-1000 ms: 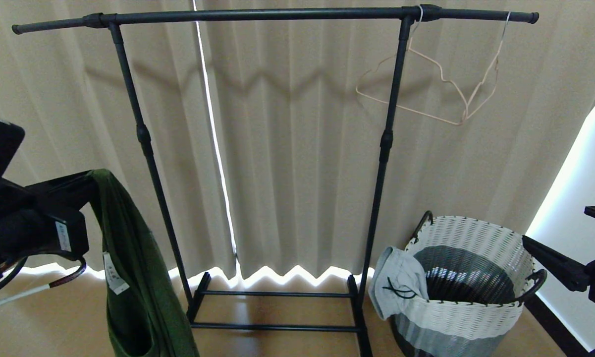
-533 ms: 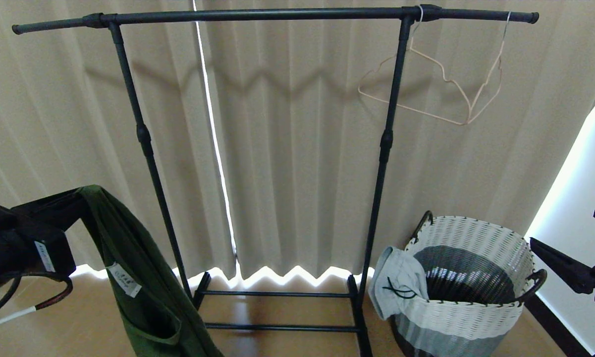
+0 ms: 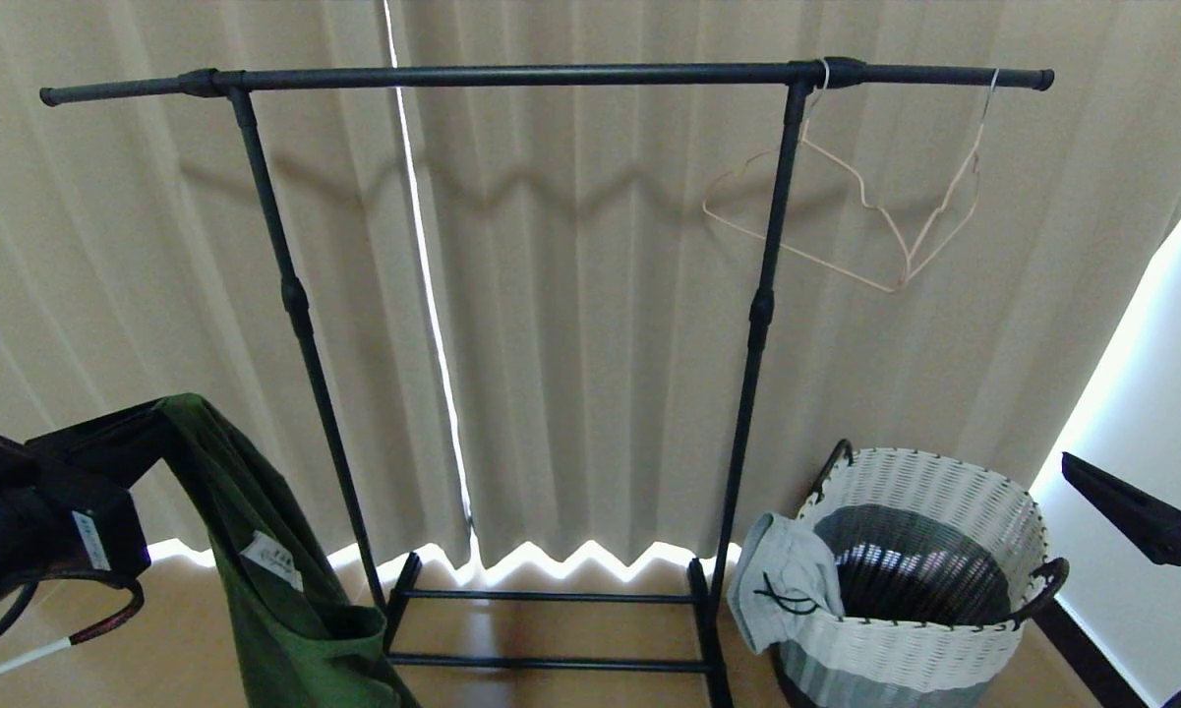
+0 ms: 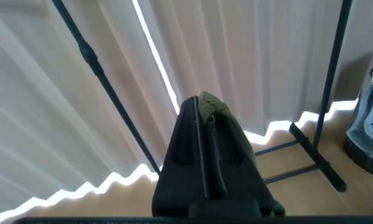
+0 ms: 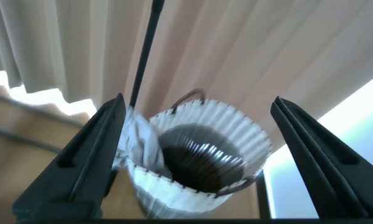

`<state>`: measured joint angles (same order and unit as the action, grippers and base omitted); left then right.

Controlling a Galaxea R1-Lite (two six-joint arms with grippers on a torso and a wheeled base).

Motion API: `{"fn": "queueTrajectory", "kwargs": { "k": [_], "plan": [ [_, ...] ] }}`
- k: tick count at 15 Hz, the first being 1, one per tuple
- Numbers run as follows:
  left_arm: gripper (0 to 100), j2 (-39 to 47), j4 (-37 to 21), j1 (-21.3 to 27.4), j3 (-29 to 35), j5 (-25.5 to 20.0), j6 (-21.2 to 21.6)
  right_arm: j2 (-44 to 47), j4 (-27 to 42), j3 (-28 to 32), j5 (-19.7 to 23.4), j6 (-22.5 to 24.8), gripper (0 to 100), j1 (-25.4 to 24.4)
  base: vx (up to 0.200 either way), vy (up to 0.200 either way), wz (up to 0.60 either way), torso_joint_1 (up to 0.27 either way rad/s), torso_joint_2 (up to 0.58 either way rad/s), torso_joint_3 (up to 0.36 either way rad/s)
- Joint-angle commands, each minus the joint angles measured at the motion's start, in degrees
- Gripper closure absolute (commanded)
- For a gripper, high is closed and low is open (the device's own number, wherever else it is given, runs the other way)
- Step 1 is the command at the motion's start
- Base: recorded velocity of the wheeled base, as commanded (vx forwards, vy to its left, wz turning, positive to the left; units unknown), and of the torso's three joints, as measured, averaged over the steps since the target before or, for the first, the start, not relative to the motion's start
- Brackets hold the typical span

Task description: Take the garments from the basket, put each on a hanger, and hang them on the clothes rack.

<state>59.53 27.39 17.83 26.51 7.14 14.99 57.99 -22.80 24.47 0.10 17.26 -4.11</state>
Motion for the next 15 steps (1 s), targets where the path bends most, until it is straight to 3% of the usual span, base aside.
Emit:
{"fn": "queueTrajectory", "kwargs": {
  "k": [1,15],
  "plan": [
    [100,0.2,0.0,0.1,-0.3,-0.4,0.2,0.3,0.0,0.4,0.0,0.0,0,0.0,0.000,0.000,0.00,0.173,-0.46,-0.286],
    [100,-2.8,0.0,-0.1,-1.8,-0.7,2.4,1.1,0.0,1.7,0.1,0.0,0,0.0,0.000,0.000,0.00,0.206,-0.48,-0.282]
  ]
}}
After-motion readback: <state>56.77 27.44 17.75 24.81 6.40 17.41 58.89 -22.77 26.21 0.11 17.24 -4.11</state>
